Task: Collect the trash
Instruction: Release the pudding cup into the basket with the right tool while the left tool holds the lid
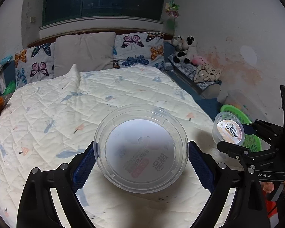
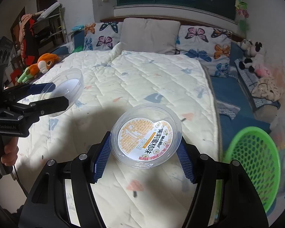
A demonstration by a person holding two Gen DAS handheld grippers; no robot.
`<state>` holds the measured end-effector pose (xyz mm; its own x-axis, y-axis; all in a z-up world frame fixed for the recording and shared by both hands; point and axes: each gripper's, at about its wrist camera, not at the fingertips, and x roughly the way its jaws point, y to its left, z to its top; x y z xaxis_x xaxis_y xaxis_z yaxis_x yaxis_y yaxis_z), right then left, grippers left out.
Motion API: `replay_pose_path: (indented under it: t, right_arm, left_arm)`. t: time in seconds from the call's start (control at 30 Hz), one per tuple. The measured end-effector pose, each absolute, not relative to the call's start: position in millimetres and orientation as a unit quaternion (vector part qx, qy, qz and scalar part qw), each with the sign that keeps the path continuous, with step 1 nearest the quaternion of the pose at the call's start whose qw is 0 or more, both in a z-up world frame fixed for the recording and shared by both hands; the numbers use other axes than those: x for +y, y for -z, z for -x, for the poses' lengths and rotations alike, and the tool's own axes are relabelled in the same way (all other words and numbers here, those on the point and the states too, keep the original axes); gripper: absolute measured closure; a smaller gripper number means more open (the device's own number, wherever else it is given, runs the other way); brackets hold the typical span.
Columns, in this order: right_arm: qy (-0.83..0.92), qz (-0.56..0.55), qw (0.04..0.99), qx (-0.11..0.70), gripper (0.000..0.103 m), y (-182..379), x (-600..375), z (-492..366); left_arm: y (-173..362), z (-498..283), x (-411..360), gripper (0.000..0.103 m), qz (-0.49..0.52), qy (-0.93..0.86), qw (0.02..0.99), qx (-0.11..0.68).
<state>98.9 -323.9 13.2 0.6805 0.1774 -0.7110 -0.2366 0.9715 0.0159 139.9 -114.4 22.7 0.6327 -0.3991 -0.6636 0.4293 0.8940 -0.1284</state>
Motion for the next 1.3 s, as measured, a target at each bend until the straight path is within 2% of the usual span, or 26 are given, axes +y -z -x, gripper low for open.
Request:
replay_pose_path:
  t: [0.77,1.3]
  right_arm:
    - [0.017,-0.012,0.921,0.388,0.037,-10,-464,-40]
    - [0.090,-0.070,0.903,0.414,0.034,20,-541,-25]
  left_arm:
    - [-31,-126,-228,0.013,-0.055,0.312,0.876,0.364]
    - [-34,-122,-316,0.013,-0.092,0.364,0.851,0.367]
